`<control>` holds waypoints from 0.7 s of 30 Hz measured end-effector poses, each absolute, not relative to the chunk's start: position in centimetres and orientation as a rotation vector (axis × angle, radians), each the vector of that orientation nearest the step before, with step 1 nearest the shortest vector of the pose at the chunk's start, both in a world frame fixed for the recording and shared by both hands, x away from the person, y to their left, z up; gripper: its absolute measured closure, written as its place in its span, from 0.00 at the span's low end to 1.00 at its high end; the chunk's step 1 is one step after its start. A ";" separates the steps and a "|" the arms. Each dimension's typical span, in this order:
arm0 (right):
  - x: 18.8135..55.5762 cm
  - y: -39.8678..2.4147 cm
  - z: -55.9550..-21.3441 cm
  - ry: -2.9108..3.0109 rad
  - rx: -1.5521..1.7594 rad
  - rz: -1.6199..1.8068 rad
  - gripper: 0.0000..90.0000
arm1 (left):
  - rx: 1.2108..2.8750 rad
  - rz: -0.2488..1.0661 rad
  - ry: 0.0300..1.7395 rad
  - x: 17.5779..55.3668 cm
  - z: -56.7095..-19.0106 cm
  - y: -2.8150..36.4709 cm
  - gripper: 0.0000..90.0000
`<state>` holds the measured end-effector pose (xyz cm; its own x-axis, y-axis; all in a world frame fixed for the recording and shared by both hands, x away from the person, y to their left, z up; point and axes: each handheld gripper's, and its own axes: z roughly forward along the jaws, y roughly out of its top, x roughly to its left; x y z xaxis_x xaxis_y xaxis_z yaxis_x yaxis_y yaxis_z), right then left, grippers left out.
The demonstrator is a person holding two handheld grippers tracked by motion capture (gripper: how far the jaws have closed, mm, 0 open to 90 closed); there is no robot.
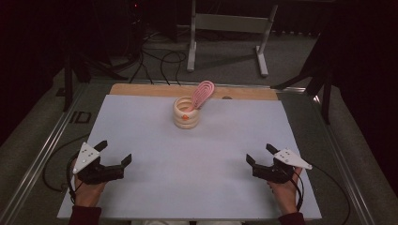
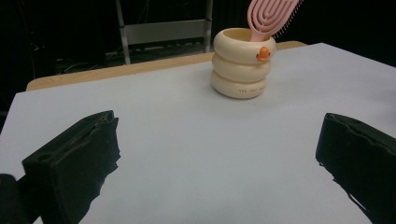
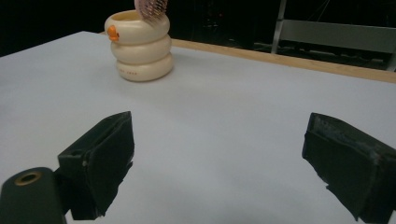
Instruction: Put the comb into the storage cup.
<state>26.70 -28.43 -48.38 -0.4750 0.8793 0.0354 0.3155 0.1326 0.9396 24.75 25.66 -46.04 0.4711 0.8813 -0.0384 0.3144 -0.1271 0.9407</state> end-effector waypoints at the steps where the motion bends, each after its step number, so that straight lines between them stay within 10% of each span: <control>1: 26.7 -28.5 -48.4 1.870 1.149 1.341 0.10 | 1.680 0.684 1.040 24.7 -46.1 25.7 0.00; 21: 25.7 -28.6 -48.8 1.869 1.090 1.283 0.10 | 1.671 0.705 1.052 24.2 -46.4 26.2 0.00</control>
<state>25.68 -28.57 -48.81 -0.4704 0.8818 -0.0356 0.2840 0.1894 0.9399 24.18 26.23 -46.41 0.4522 0.8914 -0.0319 0.3100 -0.1235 0.9427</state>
